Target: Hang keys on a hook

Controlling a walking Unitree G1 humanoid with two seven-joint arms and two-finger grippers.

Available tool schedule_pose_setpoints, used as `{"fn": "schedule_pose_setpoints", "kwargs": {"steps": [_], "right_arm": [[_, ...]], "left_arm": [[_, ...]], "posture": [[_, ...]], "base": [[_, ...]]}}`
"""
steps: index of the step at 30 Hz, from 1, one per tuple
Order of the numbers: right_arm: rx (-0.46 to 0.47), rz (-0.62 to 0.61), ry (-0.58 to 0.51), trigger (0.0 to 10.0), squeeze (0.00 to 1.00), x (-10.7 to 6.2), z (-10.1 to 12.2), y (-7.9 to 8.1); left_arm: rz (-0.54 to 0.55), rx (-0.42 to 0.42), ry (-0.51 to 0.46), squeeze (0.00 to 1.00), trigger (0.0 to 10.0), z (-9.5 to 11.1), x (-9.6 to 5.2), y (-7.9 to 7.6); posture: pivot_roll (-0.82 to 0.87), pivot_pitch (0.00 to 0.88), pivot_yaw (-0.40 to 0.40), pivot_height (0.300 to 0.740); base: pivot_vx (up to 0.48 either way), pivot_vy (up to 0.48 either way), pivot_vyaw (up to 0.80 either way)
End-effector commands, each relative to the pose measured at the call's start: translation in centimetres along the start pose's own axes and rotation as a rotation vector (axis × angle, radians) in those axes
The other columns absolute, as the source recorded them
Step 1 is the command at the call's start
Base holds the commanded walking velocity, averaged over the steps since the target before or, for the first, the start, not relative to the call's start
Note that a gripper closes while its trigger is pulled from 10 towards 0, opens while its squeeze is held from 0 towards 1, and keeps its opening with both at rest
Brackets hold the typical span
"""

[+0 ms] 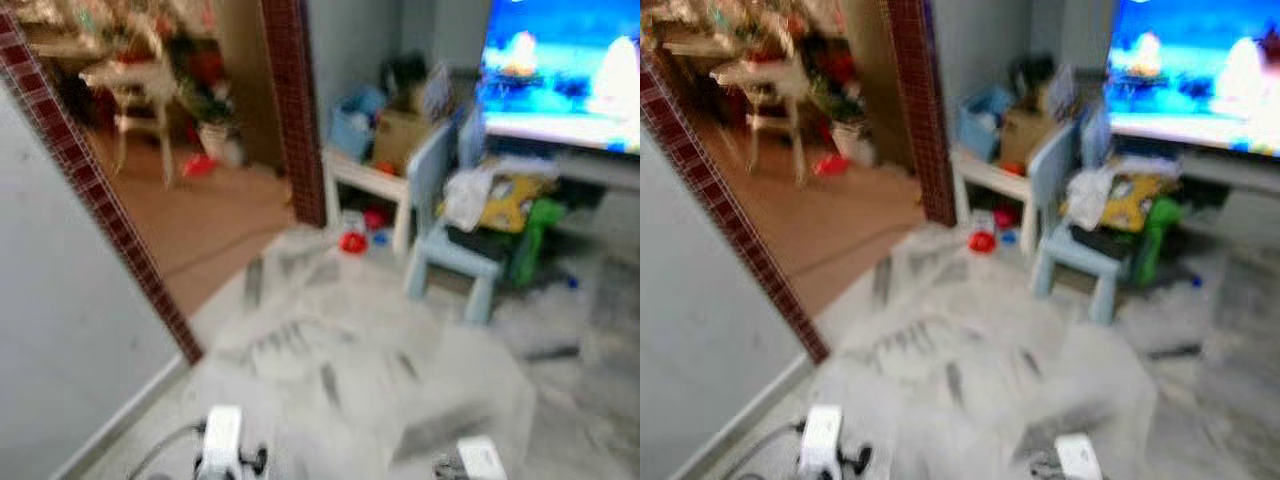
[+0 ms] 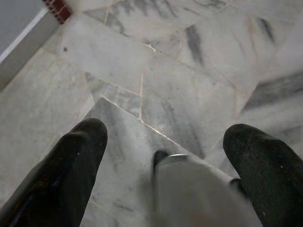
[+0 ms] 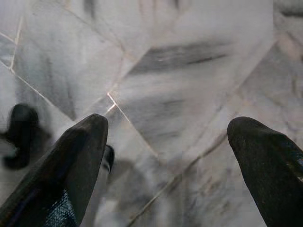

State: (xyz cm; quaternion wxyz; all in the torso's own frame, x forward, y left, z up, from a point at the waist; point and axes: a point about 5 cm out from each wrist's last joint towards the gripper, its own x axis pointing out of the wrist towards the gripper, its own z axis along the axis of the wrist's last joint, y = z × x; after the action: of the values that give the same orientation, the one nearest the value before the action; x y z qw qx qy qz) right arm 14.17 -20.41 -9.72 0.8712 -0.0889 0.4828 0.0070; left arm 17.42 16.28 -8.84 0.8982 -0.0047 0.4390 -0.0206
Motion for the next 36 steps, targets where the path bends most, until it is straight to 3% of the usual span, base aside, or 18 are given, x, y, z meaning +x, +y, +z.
{"fn": "schedule_pose_setpoints", "kwargs": {"steps": [1,18,36], "right_arm": [[0.000,0.025,-0.030,10.0,0.00,0.26,1.09,0.97],[0.006,0.023,-0.031,10.0,0.00,0.29,1.20,0.93],[0.006,0.015,-0.026,10.0,0.00,0.25,1.02,0.77]], "left_arm": [[0.023,0.008,-0.018,0.00,10.0,0.79,0.09,0.92],[0.037,0.010,-0.011,0.00,10.0,0.84,0.12,1.03],[0.041,-0.009,-0.008,0.00,10.0,0.71,0.08,1.15]], "posture": [[-0.07,0.000,0.027,0.740],[-0.07,0.000,0.028,0.740],[-0.07,0.000,0.029,0.740]], "base": [[0.480,0.000,0.00],[0.454,0.000,0.00],[0.000,0.000,0.00]]}}
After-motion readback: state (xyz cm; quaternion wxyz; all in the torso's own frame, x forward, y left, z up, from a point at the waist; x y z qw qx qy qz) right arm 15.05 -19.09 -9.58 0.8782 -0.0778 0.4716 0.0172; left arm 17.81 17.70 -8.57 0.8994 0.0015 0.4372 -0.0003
